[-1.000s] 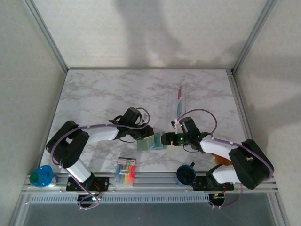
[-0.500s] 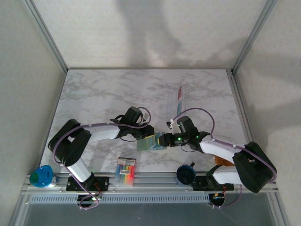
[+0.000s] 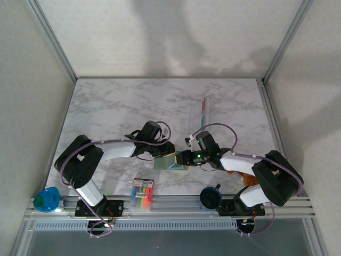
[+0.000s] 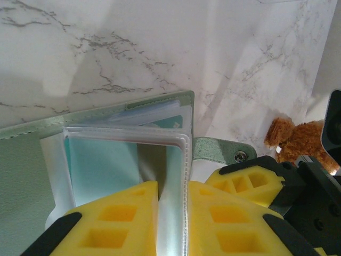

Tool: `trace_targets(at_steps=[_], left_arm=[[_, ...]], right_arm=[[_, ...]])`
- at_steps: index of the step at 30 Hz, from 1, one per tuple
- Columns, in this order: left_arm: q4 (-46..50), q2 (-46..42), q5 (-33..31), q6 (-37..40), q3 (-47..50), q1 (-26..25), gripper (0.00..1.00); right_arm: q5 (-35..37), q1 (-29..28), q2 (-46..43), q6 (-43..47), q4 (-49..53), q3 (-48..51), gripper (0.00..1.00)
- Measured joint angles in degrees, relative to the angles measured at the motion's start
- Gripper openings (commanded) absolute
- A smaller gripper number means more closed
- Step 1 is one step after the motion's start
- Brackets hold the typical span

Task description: Put the credit cards into the card holder

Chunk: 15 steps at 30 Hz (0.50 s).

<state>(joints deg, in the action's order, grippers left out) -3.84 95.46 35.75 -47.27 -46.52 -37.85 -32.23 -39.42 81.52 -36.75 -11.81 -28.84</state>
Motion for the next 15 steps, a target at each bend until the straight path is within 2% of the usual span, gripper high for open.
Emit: trace_targets(at_steps=[5, 10, 15], left_arm=[[-0.1, 0.0, 0.0, 0.1, 0.0, 0.0, 0.18], [-0.2, 0.0, 0.0, 0.1, 0.0, 0.0, 0.18], [-0.1, 0.0, -0.1, 0.1, 0.0, 0.0, 0.18]], right_arm=[[0.1, 0.0, -1.1, -0.1, -0.2, 0.0, 0.38], [0.2, 0.0, -0.9, -0.2, -0.2, 0.0, 0.31], [0.5, 0.0, 0.9, -0.3, -1.0, 0.0, 0.29]])
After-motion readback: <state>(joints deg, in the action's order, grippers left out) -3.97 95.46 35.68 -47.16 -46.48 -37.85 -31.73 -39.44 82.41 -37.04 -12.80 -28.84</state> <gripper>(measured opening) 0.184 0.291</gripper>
